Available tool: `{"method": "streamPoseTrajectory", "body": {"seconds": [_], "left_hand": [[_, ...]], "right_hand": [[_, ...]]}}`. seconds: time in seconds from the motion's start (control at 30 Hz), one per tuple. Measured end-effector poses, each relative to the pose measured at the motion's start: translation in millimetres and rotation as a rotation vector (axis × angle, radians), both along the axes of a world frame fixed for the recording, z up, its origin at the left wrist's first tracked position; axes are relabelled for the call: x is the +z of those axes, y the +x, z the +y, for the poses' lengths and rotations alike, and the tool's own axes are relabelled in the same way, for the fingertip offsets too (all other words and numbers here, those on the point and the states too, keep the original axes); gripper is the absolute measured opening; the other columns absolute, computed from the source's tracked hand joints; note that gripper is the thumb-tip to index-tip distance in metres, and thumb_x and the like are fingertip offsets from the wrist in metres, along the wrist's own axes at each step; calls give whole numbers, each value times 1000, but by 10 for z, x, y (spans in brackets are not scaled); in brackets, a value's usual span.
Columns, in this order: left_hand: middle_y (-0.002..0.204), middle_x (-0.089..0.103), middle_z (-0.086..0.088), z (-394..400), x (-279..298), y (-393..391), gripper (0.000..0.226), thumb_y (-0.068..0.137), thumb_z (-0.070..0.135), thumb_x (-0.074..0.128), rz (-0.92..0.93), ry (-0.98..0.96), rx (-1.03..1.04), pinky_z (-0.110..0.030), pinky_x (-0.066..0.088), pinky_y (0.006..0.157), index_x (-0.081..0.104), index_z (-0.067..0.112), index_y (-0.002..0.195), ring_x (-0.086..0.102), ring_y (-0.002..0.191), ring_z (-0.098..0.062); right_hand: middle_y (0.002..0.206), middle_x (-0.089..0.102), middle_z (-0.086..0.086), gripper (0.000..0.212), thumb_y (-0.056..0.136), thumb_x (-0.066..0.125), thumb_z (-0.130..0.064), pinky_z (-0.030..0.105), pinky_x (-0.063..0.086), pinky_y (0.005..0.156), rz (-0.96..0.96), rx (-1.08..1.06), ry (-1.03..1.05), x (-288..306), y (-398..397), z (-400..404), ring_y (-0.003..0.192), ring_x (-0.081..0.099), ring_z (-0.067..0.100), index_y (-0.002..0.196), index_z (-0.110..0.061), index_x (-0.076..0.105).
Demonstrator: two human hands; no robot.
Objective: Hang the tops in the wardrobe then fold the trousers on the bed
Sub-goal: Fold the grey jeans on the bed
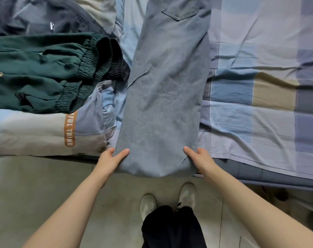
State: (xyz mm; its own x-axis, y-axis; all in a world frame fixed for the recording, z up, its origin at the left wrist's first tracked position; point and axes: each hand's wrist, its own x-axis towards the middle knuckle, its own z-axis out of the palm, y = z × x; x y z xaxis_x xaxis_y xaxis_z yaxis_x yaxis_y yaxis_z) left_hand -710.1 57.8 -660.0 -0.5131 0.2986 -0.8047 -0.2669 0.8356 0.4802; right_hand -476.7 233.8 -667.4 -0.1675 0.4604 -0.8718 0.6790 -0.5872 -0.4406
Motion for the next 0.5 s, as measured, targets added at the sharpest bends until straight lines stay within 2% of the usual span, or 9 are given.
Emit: {"method": "streamPoseTrajectory", "body": {"seconds": [0.1,0.13,0.2,0.27,0.33,0.37,0.43,0.5], "left_hand": [[96,77,-5,32,271,91,27,82,29,73,-298,186,62,-25,56,67,72,11,101,73,92,-23],[99,76,-8,3,305,153,31,81,27,72,-402,229,75,-24,57,68,72,8,105,73,93,-24],[102,76,-8,-1,297,280,30,83,23,70,-466,237,-38,-23,56,72,71,5,107,72,96,-22],[101,76,-4,-36,200,484,19,89,15,67,-394,168,-166,-18,53,73,71,5,105,71,93,-15],[101,74,-2,-69,24,652,16,94,7,61,-297,105,-212,-12,50,69,68,4,107,67,83,-5],[103,72,-3,-83,-59,704,17,95,6,60,-242,70,-236,-9,48,66,67,3,109,64,81,-3],[104,71,-4,-83,-204,778,17,94,6,60,-169,33,-252,-6,46,63,67,5,110,61,79,0],[101,71,0,-74,-302,802,18,91,6,64,-153,20,-245,-4,45,60,68,8,109,60,76,5]], "right_hand": [[92,74,-10,17,94,57,-27,9,49,65,179,-30,268,458,273,117,87,67,0,99,-15,68],[87,74,-16,13,95,57,-24,5,46,62,225,-48,351,608,385,134,83,66,-7,95,-19,69],[82,72,-23,13,94,57,-21,3,43,61,231,-26,473,786,585,133,76,63,-14,88,-24,67],[80,72,-16,14,95,56,-20,7,42,61,129,42,430,711,800,34,75,61,-10,85,-19,66],[76,63,-1,22,96,55,-15,19,38,59,4,126,312,436,990,-74,70,54,6,82,-1,63],[74,59,4,21,96,54,-10,22,36,60,-44,140,246,291,1052,-109,69,49,11,80,3,61],[80,59,8,8,93,55,0,23,42,67,-96,91,127,64,1127,-125,73,50,15,90,1,63],[90,61,10,15,90,59,0,33,48,77,-110,41,42,-89,1151,-107,82,54,19,104,-1,62]]}}
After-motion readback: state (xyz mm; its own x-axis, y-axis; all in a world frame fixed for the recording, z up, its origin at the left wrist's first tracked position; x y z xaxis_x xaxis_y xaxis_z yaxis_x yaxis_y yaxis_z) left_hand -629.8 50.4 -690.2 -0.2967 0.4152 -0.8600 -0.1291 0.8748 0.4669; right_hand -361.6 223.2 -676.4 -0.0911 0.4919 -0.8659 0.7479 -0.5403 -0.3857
